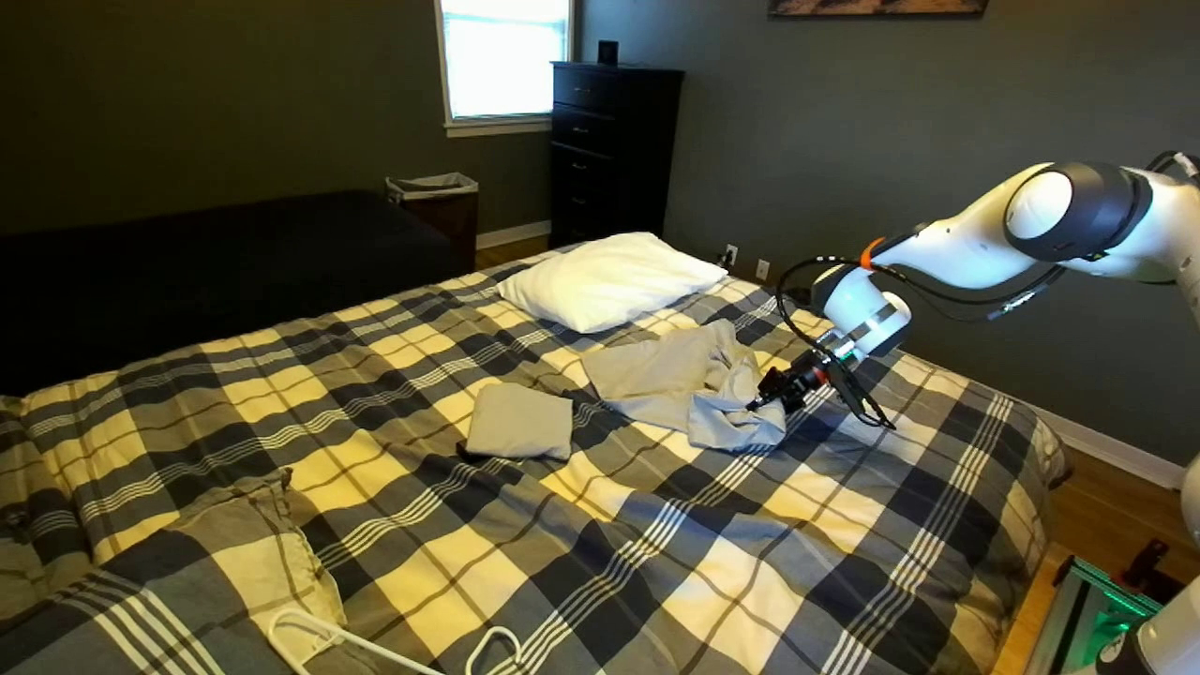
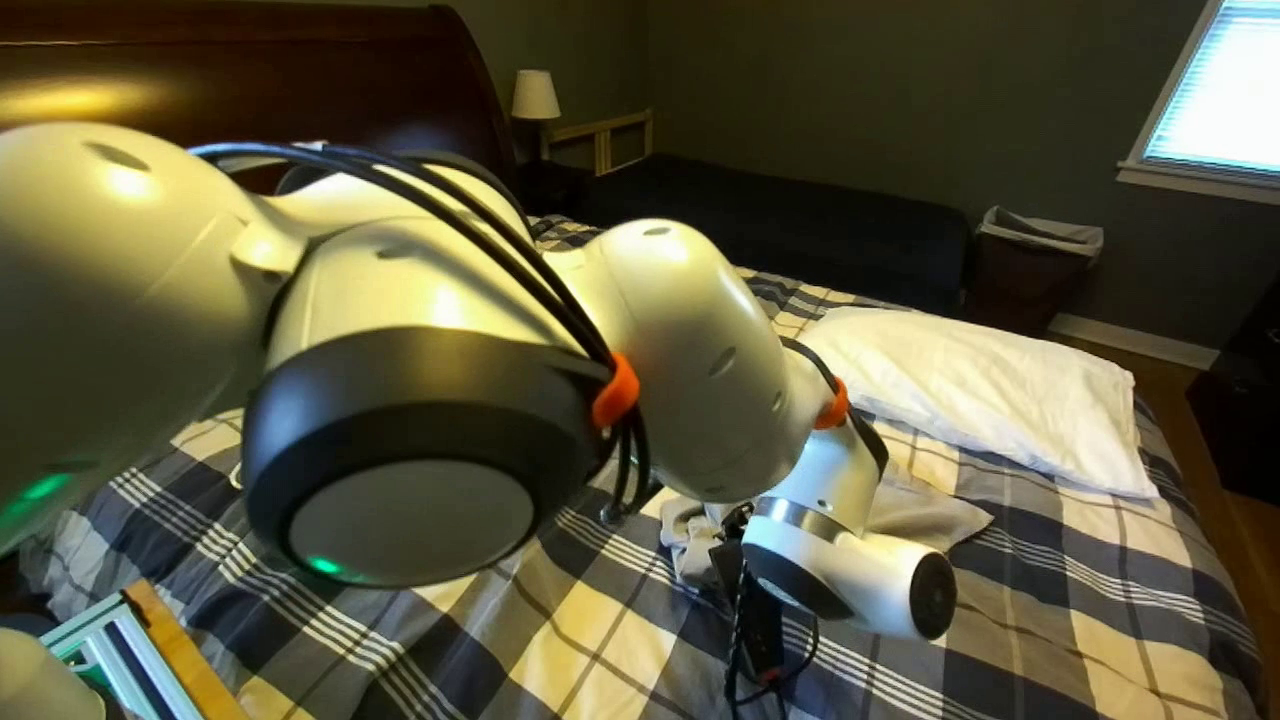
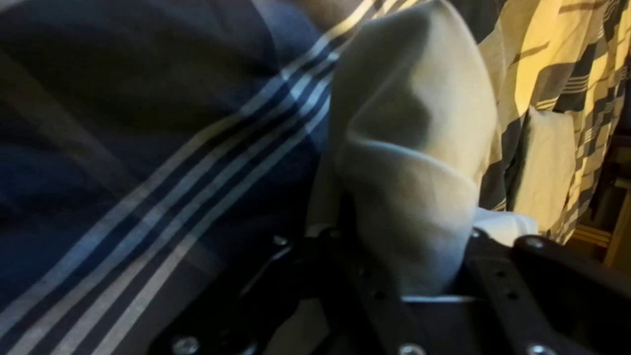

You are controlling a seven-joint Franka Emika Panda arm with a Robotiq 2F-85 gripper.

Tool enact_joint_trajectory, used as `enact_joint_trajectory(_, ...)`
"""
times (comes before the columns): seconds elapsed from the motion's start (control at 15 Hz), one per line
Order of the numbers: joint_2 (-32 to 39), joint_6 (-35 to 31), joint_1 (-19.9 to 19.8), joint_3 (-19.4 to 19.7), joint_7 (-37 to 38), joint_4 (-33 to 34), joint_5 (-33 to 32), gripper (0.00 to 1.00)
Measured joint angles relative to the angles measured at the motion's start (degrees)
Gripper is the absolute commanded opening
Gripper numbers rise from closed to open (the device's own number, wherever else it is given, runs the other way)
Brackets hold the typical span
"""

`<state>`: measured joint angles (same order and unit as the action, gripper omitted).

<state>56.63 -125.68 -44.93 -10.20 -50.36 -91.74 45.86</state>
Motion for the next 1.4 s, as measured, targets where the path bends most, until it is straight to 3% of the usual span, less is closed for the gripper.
enact_joint_trajectory(0.27,-7.28,4.83,3.80,3.39,-1.41,-7.70,-4.05,0.09)
enact_joint_trajectory(0.67,-19.63,10.61,10.17,6.01,-7.12,-25.01,-10.39,0.09)
enact_joint_trajectory(0.73,-21.51,11.17,11.72,6.42,-7.75,-27.61,-11.59,0.59)
enact_joint_trajectory(0.87,-24.68,11.58,15.13,7.45,-8.39,-31.63,-14.25,0.66)
enact_joint_trajectory(1.13,-29.77,10.14,20.75,10.65,-8.34,-34.96,-17.95,0.98)
enact_joint_trajectory(1.4,-35.39,5.90,20.98,14.20,-9.61,-34.48,-17.36,1.00)
